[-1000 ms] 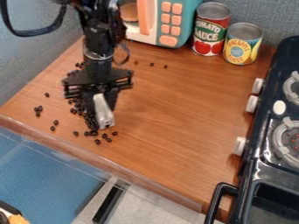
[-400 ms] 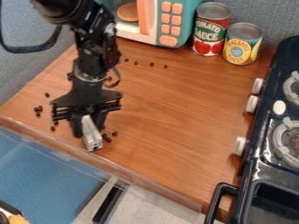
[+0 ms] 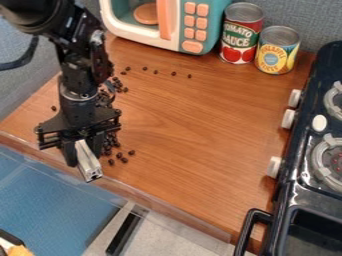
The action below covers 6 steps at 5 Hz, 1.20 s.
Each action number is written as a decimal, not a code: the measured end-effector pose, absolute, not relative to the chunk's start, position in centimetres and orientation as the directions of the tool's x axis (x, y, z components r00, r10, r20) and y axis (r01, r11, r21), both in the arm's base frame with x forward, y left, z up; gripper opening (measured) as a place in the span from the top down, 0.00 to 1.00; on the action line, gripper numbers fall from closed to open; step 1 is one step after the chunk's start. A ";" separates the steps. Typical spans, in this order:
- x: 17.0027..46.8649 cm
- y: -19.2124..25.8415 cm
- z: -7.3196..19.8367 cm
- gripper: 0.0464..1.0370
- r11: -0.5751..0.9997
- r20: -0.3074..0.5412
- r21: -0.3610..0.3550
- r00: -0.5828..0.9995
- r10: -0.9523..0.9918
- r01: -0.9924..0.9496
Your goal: Sweep into pile
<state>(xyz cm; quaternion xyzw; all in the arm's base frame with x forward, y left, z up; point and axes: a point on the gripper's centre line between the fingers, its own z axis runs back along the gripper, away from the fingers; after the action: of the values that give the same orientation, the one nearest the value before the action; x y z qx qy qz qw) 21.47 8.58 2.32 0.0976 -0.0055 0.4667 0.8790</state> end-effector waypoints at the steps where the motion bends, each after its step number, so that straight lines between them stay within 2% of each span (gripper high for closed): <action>1: 20.6 8.8 2.5 0.65 0.516 0.084 0.149 0.531 0.843 -0.844; 3: 21.2 8.0 1.6 0.65 0.346 0.003 0.179 0.352 0.936 -0.921; 6: 21.4 5.7 3.6 0.65 0.315 -0.098 0.199 0.301 0.949 -0.928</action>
<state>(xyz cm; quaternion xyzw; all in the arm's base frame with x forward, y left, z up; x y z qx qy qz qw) 21.37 5.69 3.59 0.0521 0.0986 0.5829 0.8049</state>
